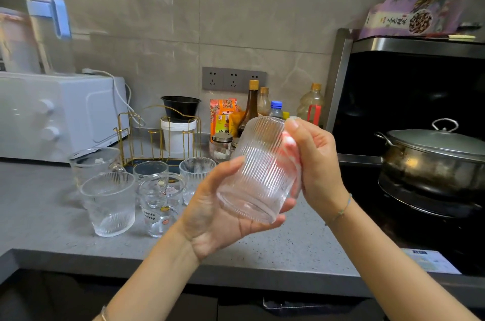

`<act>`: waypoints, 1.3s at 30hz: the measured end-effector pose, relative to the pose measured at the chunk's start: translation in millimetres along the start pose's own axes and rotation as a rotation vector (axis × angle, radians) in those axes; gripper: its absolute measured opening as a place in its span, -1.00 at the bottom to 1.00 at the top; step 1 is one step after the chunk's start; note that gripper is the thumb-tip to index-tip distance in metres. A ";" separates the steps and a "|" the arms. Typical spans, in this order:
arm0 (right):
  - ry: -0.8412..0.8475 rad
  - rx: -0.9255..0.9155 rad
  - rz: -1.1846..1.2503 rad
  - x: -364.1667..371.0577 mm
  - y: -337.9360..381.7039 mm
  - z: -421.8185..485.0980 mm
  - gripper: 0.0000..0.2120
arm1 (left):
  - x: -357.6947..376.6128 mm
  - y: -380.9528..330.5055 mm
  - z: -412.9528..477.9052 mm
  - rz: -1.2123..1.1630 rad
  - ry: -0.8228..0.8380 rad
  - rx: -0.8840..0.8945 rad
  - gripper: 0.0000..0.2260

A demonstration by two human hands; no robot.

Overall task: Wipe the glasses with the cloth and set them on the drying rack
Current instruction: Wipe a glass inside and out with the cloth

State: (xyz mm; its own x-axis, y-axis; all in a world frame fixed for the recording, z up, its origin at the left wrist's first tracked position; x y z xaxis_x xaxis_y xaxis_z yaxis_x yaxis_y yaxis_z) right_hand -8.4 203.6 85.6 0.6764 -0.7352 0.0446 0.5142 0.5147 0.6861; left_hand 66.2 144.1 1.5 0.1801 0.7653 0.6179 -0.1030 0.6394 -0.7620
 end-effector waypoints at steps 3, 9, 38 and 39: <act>-0.060 0.061 -0.005 -5.6 -9.1 0.0 -0.46 | -5.7 -1.5 1.5 0.055 -0.028 -0.004 -0.31; -0.084 0.009 -0.178 -10.0 4.5 7.2 -0.72 | -12.9 -25.8 2.9 0.674 -0.181 0.057 -0.17; -0.019 -0.030 -0.357 0.9 13.4 10.9 -0.72 | -11.1 -34.1 7.8 0.977 -0.385 0.240 -0.30; -0.012 -0.037 -0.360 2.8 13.5 11.0 -0.72 | -9.5 -36.3 6.1 0.970 -0.397 0.287 -0.35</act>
State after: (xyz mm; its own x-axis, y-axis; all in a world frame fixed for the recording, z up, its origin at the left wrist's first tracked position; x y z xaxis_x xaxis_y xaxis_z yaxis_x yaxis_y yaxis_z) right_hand -5.4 203.6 103.0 0.4424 -0.8773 -0.1860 0.7371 0.2376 0.6327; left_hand 62.3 114.1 24.4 -0.4256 0.8897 -0.1649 -0.2651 -0.2969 -0.9174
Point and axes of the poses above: each hand's wrist, its own z-axis towards the middle knuckle, its own x-axis out of the palm, y = z × x, the point moved 9 cm from there along z, towards the middle knuckle
